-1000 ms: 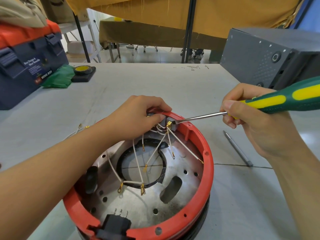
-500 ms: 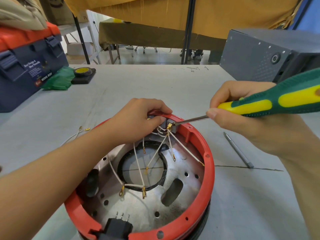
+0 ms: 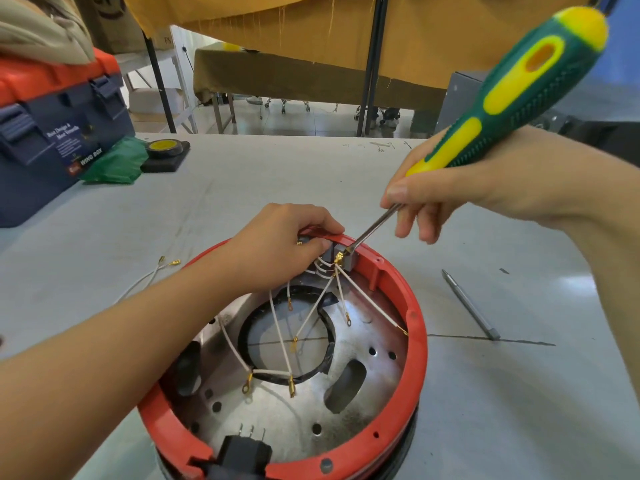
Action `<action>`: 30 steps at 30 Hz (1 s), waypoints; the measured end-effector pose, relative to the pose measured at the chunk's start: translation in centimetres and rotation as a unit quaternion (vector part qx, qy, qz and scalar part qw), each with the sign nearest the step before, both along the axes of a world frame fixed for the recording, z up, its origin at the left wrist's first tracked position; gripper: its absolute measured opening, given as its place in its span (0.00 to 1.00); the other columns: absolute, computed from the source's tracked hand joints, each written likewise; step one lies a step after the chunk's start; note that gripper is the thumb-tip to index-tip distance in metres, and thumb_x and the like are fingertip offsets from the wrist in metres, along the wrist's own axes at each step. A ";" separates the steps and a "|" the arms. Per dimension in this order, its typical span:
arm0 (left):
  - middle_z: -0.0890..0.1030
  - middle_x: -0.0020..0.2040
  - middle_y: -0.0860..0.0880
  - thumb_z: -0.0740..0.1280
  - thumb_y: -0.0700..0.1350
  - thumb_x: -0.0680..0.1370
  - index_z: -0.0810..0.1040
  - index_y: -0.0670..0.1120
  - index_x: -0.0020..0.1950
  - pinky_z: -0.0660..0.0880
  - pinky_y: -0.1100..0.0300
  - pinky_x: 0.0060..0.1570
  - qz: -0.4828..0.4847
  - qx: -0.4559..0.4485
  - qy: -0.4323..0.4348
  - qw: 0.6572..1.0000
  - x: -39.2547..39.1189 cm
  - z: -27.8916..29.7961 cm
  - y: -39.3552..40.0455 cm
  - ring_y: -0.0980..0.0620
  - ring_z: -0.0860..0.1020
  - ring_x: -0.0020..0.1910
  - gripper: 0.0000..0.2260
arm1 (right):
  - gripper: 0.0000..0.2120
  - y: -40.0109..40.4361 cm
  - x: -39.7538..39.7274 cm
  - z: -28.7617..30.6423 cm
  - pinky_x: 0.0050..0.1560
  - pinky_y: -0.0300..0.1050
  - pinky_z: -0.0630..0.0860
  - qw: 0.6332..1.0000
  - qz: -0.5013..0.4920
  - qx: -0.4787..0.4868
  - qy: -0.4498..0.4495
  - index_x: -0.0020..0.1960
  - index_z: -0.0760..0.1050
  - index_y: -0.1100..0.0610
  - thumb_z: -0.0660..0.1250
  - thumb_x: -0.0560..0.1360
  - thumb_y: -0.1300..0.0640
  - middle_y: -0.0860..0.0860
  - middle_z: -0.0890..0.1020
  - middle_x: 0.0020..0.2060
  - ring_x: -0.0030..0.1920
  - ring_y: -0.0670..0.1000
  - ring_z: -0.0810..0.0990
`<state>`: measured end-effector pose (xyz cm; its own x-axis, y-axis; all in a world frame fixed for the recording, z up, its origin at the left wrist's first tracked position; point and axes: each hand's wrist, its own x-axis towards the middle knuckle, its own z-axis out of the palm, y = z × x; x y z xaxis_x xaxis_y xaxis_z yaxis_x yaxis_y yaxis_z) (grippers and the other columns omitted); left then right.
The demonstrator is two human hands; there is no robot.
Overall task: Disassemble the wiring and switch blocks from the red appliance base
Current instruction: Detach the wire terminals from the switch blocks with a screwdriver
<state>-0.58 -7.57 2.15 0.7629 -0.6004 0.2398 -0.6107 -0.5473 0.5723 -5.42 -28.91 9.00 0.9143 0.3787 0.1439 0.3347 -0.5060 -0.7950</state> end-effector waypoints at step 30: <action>0.81 0.50 0.59 0.65 0.39 0.77 0.81 0.50 0.56 0.66 0.81 0.50 -0.002 -0.002 -0.002 1.000 0.0 0.2 0.0 0.64 0.76 0.49 0.11 | 0.14 -2.7 -0.1 -6.5 0.35 0.45 0.80 0.959 -0.036 0.273 0.067 0.39 0.84 0.61 0.61 0.73 0.58 0.60 0.83 0.32 0.32 0.57 0.83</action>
